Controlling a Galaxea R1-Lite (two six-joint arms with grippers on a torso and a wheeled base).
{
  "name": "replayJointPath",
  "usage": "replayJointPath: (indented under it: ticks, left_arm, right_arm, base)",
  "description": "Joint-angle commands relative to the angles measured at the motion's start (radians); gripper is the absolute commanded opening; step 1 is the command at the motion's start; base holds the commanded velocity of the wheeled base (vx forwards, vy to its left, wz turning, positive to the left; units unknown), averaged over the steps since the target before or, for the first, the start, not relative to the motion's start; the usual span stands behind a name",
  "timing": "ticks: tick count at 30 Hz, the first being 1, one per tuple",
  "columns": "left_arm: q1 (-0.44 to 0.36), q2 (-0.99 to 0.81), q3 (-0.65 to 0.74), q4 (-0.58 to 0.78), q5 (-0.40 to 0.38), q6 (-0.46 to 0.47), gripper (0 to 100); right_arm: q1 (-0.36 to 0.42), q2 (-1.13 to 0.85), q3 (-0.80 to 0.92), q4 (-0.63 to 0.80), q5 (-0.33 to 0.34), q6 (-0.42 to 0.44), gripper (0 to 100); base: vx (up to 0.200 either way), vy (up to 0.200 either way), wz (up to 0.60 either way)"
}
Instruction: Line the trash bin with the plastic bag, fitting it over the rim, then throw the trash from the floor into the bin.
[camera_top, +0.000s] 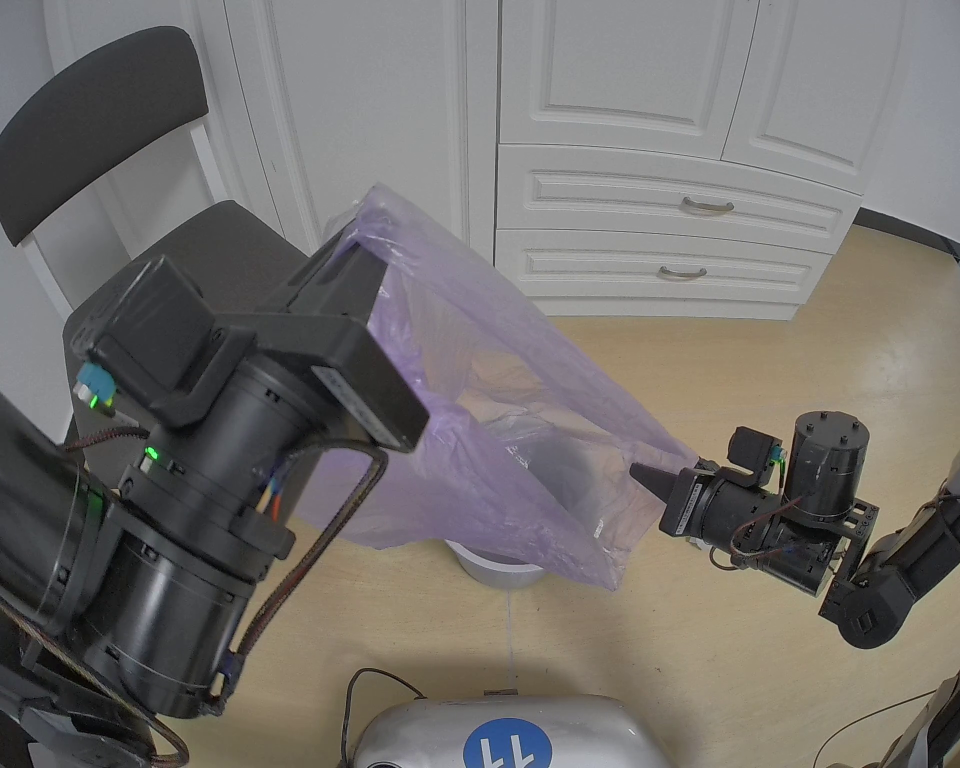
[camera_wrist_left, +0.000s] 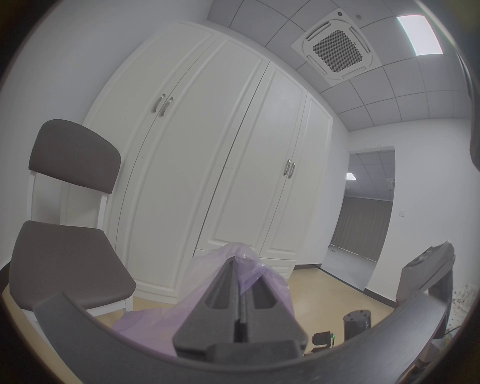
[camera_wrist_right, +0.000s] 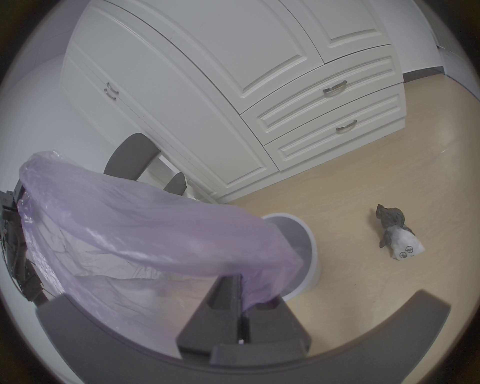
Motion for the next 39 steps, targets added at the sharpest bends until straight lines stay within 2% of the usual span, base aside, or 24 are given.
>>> replayJointPath:
  ticks: [1, 10, 22, 28, 33, 35, 36, 39]
  left_arm:
    - [0.001, 0.016, 0.010, -0.001, 0.001, 0.000, 0]
    - [0.001, 0.046, 0.019, -0.001, 0.001, 0.000, 0]
    - [-0.003, 0.138, 0.014, -0.007, 0.001, -0.031, 0]
    - [-0.005, 0.195, 0.006, -0.011, 0.002, -0.060, 0]
    - [0.029, 0.223, -0.003, -0.010, 0.002, -0.074, 0]
    - [0.064, 0.259, -0.006, -0.011, 0.001, -0.075, 0]
    - [0.067, 0.263, -0.006, -0.011, 0.001, -0.077, 0]
    - [0.116, 0.332, -0.041, -0.014, 0.004, -0.103, 0]
  right_arm:
    - [-0.006, -0.122, -0.048, 0.119, -0.023, -0.002, 0]
    - [-0.006, -0.313, -0.186, 0.499, -0.098, -0.001, 0]
    - [0.011, -0.545, -0.249, 0.746, -0.103, -0.039, 0]
    - [0.011, -0.582, -0.253, 0.772, -0.129, -0.067, 0]
    - [0.011, -0.590, -0.224, 0.772, -0.209, -0.168, 0]
    - [0.015, -0.583, -0.201, 0.768, -0.299, -0.260, 0]
    - [0.015, -0.583, -0.200, 0.766, -0.304, -0.266, 0]
    - [0.067, -0.593, -0.163, 0.760, -0.388, -0.349, 0]
  base:
    - [0.000, 0.000, 0.00]
    - [0.000, 0.000, 0.00]
    - [0.000, 0.000, 0.00]
    - [0.000, 0.000, 0.00]
    - [0.000, 0.000, 0.00]
    - [0.000, 0.000, 0.00]
    - [0.000, 0.000, 0.00]
    - [0.000, 0.000, 0.00]
